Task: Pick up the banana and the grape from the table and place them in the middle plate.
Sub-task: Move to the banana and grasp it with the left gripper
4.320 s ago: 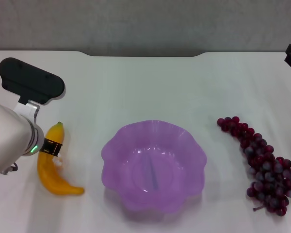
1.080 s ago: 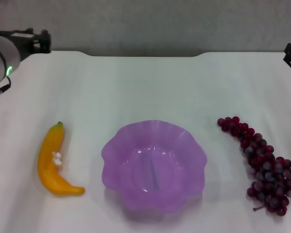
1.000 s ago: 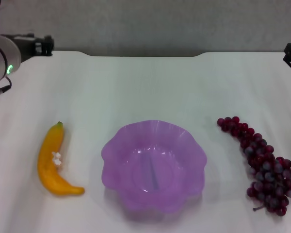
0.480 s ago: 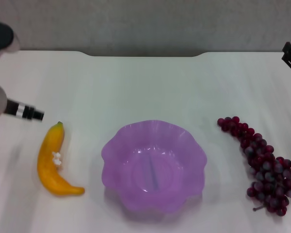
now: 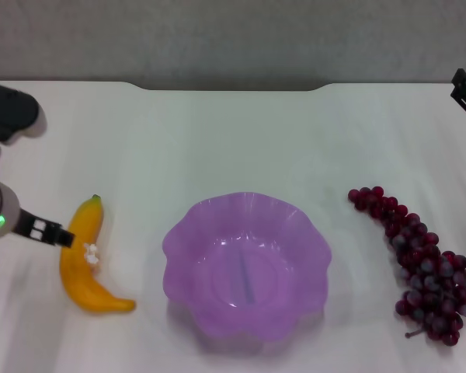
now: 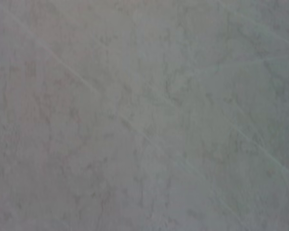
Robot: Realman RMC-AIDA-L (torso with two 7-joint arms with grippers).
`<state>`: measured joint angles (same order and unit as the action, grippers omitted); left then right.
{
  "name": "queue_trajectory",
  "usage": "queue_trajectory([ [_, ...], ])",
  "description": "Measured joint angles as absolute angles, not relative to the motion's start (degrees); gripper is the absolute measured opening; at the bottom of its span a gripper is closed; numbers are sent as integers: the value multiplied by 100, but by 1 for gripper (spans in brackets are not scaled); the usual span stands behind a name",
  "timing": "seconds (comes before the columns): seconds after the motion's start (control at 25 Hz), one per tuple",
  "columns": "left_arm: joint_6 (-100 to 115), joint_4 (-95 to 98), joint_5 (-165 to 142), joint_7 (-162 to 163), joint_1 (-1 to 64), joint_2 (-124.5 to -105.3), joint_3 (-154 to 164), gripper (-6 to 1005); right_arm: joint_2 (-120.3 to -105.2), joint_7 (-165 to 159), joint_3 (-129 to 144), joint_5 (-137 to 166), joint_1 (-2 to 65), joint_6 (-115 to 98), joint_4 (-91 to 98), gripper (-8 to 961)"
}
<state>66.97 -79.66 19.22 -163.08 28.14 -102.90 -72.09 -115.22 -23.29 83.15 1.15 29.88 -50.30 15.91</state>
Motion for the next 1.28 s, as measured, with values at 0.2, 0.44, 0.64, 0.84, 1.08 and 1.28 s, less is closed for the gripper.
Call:
queue_trajectory([
  [0.2, 6692, -7900, 2189, -16308, 2859, -10303, -7065, 864, -11523, -2331, 8315, 106, 2988, -5024, 1590, 876],
  [0.44, 6532, -7429, 2280, -16311, 3046, -10327, -7032, 864, -11523, -2332, 8315, 89, 2988, -5052, 1591, 876],
  [0.64, 6444, -7250, 2393, -16313, 3139, -10349, -6936, 863, -11522, -2331, 8314, 87, 2988, -5055, 1591, 877],
  [0.84, 6426, -7236, 2704, -16313, 3226, -10338, -6712, 857, -11522, -2331, 8314, 87, 2991, -5055, 1591, 877],
  [1.08, 6331, -6922, 2835, -16313, 3397, -10353, -6569, 833, -11522, -2330, 8314, 79, 2996, -5056, 1591, 877],
  [1.28, 6190, -6787, 2800, -16312, 3453, -10371, -6578, 811, -11522, -2329, 8315, 78, 2993, -5075, 1591, 877],
])
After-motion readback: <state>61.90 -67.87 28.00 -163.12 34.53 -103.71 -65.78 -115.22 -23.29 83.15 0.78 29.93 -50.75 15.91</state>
